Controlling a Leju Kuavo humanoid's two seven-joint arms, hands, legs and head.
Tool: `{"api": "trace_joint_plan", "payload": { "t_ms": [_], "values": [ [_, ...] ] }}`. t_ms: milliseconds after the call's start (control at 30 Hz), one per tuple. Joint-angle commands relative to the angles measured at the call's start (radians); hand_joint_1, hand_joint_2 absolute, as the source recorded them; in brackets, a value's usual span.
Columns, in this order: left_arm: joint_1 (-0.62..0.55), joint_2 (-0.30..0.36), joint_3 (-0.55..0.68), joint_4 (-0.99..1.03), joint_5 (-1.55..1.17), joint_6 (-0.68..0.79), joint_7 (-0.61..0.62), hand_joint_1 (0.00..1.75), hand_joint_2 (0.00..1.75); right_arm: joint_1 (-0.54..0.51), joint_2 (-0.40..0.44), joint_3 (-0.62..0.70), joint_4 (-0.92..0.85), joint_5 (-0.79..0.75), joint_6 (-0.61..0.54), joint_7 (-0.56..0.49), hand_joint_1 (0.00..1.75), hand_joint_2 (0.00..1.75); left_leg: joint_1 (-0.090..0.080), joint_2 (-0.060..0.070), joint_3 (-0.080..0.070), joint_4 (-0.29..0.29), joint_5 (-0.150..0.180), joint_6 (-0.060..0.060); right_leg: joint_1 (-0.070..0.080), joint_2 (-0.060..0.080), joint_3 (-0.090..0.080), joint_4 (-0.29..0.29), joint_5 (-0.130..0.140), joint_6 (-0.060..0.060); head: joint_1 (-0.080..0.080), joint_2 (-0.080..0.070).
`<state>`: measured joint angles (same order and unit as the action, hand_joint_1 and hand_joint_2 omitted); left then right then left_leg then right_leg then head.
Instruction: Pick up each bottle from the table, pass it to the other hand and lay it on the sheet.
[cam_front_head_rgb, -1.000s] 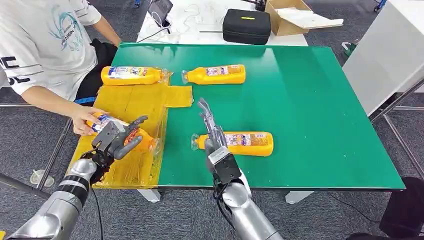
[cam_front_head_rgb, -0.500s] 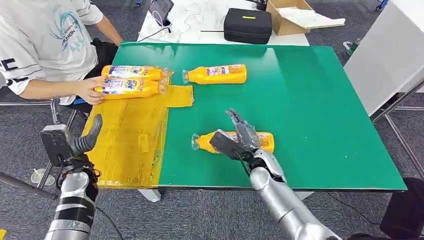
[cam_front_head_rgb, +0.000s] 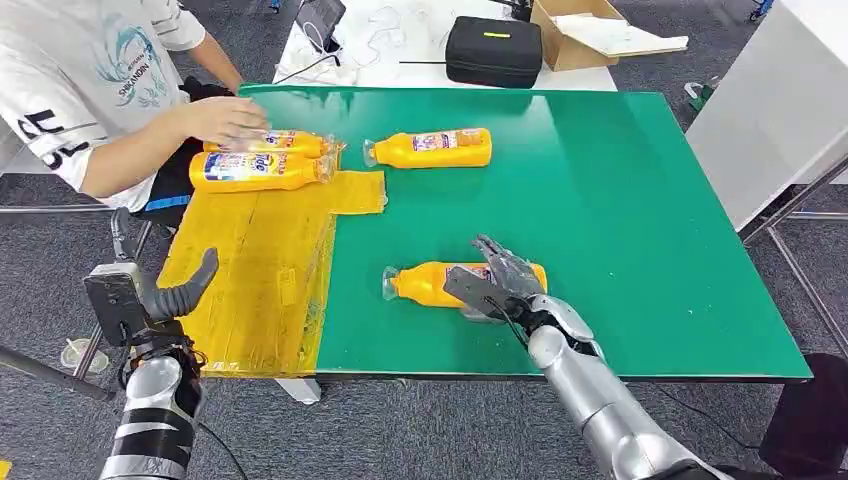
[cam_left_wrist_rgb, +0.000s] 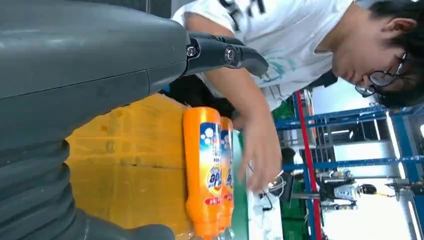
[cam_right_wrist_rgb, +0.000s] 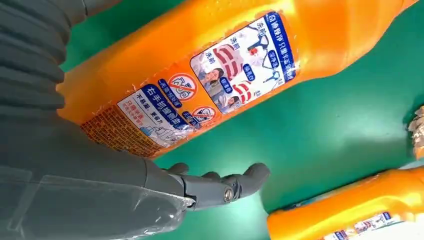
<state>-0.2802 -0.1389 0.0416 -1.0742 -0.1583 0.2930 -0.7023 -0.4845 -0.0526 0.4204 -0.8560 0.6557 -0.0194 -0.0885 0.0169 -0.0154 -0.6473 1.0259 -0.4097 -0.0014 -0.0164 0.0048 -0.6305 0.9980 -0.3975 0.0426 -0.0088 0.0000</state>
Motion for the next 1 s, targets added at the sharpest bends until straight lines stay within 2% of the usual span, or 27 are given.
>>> {"api": "trace_joint_plan", "payload": {
  "t_ms": [33,233,333,467,667,1000],
  "values": [
    [-0.06,0.0,-0.016,0.117,0.001,-0.011,0.004,0.0,1.75,-0.065,-0.001,0.021,0.195,-0.009,0.04,-0.009,0.0,1.75,0.0,0.0,0.006,-0.001,-0.001,0.001,0.001,-0.002,0.006,-0.002,-0.001,-0.002,0.0,0.0],
    [-0.085,-0.011,-0.008,0.166,0.021,-0.024,0.004,0.0,1.75,-0.145,-0.002,0.085,0.283,0.034,0.088,0.017,0.0,1.75,0.0,0.001,0.005,-0.001,0.0,0.001,0.001,-0.001,0.005,-0.001,0.0,-0.001,0.0,0.0],
    [-0.098,-0.013,-0.007,0.196,0.021,-0.029,0.004,0.0,1.75,-0.231,0.001,0.157,0.346,0.089,0.143,0.045,0.0,1.75,0.0,0.002,0.007,-0.001,0.0,0.001,0.0,0.0,0.006,-0.001,0.001,-0.002,0.0,0.0],
    [-0.103,-0.015,-0.005,0.205,0.028,-0.04,0.004,0.0,1.75,-0.253,0.0,0.166,0.357,0.088,0.177,0.039,0.0,1.75,0.0,0.002,0.006,-0.001,0.001,0.002,0.0,0.0,0.005,-0.001,0.003,-0.003,0.0,0.0],
    [-0.123,-0.021,-0.005,0.245,0.029,-0.05,0.004,0.0,1.75,-0.329,-0.022,0.253,0.404,0.101,0.296,0.011,0.0,1.75,0.0,0.001,0.006,0.0,0.001,0.003,0.0,-0.001,0.005,0.0,0.002,-0.003,0.0,0.0],
    [-0.128,-0.024,-0.002,0.256,0.03,-0.046,0.004,0.0,1.75,-0.337,-0.031,0.285,0.406,0.095,0.315,0.009,0.0,1.75,0.0,0.001,0.006,0.0,0.001,0.003,0.001,-0.002,0.006,-0.001,0.002,-0.003,0.0,0.0]
  ]
}}
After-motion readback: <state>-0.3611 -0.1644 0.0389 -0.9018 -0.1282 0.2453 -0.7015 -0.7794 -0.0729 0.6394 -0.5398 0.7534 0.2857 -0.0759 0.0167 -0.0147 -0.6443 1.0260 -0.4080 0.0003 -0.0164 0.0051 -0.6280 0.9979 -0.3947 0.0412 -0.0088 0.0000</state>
